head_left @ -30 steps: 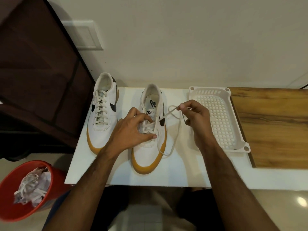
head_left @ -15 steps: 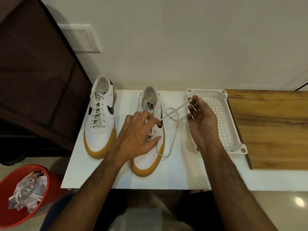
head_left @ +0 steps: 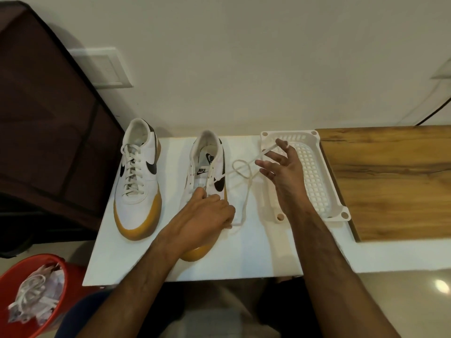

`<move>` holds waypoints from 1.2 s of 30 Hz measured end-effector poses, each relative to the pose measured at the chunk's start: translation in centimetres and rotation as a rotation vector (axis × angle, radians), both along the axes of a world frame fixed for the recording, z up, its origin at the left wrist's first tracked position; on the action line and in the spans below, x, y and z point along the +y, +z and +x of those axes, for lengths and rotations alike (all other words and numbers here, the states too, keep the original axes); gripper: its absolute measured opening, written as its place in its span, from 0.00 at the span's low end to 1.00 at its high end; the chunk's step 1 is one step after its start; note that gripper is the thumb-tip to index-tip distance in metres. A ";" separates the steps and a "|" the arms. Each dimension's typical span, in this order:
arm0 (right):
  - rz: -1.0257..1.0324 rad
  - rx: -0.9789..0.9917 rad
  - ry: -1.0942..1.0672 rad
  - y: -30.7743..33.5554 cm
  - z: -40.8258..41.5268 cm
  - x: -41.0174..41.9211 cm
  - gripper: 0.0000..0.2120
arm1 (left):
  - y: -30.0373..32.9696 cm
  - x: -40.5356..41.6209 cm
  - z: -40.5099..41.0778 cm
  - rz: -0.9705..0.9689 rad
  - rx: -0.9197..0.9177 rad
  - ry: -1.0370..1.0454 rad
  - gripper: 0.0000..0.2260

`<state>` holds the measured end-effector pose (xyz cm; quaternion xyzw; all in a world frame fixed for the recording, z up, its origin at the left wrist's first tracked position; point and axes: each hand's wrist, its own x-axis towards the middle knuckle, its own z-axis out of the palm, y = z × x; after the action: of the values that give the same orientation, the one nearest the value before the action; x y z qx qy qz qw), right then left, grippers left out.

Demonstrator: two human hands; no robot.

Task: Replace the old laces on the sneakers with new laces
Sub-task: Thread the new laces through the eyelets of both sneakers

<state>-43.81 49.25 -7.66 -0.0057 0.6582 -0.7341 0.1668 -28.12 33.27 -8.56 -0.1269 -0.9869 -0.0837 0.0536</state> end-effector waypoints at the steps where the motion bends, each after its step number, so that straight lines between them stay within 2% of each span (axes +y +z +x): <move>1: 0.164 0.039 0.013 -0.2 0.1 0.2 0.26 | 0.6 0.1 0.3 0.175 -0.038 0.051 0.07; 4: 0.673 0.185 0.147 -0.6 0.9 0.4 0.21 | 3.1 0.4 0.9 0.799 -0.132 0.197 0.06; 6: 0.777 0.300 0.135 0.0 1.9 0.0 0.18 | 4.4 0.2 1.1 0.941 -0.072 0.263 0.04; 8: 0.689 0.363 0.220 1.9 2.9 -0.3 0.12 | 4.9 -0.1 1.2 0.955 -0.012 0.292 0.04; 10: 0.427 0.250 0.488 3.8 4.6 0.0 0.23 | 5.5 -0.1 1.4 0.980 0.037 0.327 0.05; 12: 0.269 0.179 0.669 5.3 5.8 0.7 0.29 | 6.0 0.0 1.5 1.047 0.087 0.385 0.03; 15: 0.047 0.174 0.568 6.7 6.2 2.6 0.24 | 6.3 -0.6 1.9 1.152 0.145 0.512 0.01; 22: -0.677 -0.148 0.056 10.6 5.5 6.5 0.19 | 4.5 -1.1 4.2 0.997 -0.016 0.673 0.04; 25: -0.829 -0.223 -0.087 11.4 5.0 7.5 0.15 | 3.9 -0.5 5.0 0.988 -0.006 0.758 0.04; 30: -0.755 -0.207 -0.156 10.6 4.6 7.8 0.10 | 2.9 -1.0 6.5 0.926 -0.055 0.820 0.05; 33: -0.629 -0.178 -0.140 9.9 4.2 6.9 0.13 | 2.9 -1.5 7.2 0.850 -0.159 0.730 0.05; 36: -0.379 -0.143 -0.025 8.6 4.3 5.8 0.11 | 2.8 -2.1 7.7 0.768 -0.265 0.572 0.05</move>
<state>-39.49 55.06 0.90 0.0232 0.4949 -0.8453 0.2002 -20.42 31.15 -5.73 0.1896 -0.8784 -0.4385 -0.0088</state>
